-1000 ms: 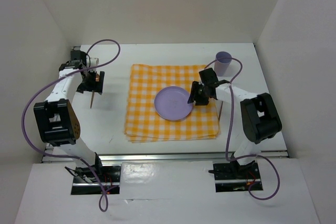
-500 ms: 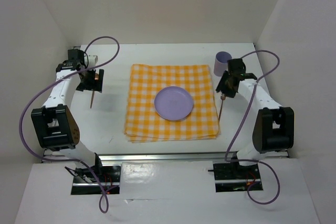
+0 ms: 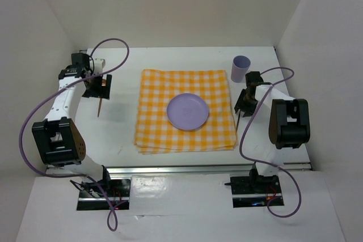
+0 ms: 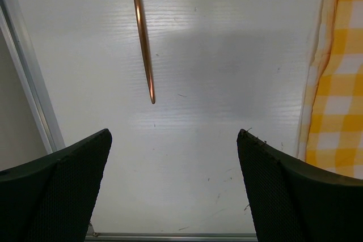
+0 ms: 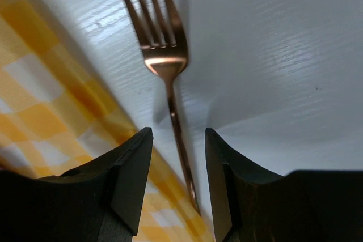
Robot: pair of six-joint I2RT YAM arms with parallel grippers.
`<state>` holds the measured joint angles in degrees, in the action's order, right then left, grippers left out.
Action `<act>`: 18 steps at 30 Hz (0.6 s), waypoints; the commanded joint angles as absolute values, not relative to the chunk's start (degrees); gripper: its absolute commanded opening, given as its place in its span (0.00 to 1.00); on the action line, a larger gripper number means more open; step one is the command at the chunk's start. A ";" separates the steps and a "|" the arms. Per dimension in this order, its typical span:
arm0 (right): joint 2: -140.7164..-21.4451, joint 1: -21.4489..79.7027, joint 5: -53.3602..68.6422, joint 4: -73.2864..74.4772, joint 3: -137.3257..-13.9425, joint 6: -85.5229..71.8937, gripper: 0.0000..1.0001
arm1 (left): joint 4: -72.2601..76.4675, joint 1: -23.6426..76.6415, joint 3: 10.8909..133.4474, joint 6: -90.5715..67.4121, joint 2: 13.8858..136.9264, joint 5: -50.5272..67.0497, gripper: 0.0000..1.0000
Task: Set the dinner table for one person
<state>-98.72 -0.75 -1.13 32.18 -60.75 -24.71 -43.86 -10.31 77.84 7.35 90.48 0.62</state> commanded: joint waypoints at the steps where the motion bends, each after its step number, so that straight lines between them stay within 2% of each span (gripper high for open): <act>1: -100.98 -0.97 -5.27 32.52 -61.96 -23.91 0.50 | -44.21 -10.55 77.26 7.82 87.98 1.93 0.97; 4: -100.99 -0.97 -4.06 30.33 -60.83 -23.91 0.44 | -44.74 -10.55 77.78 7.82 87.46 1.93 0.97; 6: -101.69 -0.97 -1.95 28.39 -60.82 -23.20 0.36 | -44.74 -10.55 77.78 7.82 87.45 1.93 0.97; 10: -102.74 -0.97 -1.93 26.81 -60.29 -25.12 0.04 | -45.79 -10.55 78.31 7.82 87.45 2.54 0.97; 11: -102.74 -0.97 -2.46 26.81 -60.29 -25.75 0.00 | -45.79 -10.55 78.31 7.82 87.45 2.55 0.97; 16: -95.03 -0.97 -7.02 29.61 -59.15 -26.89 0.00 | -48.68 -10.55 80.59 9.67 84.82 6.84 0.95; 18: -89.42 -0.44 -8.87 31.45 -59.67 -26.89 0.00 | -51.58 -10.55 83.13 11.60 84.03 13.33 0.95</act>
<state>-97.86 -0.73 -4.32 30.15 -59.24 -25.93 -48.58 -10.33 78.63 8.82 87.90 5.48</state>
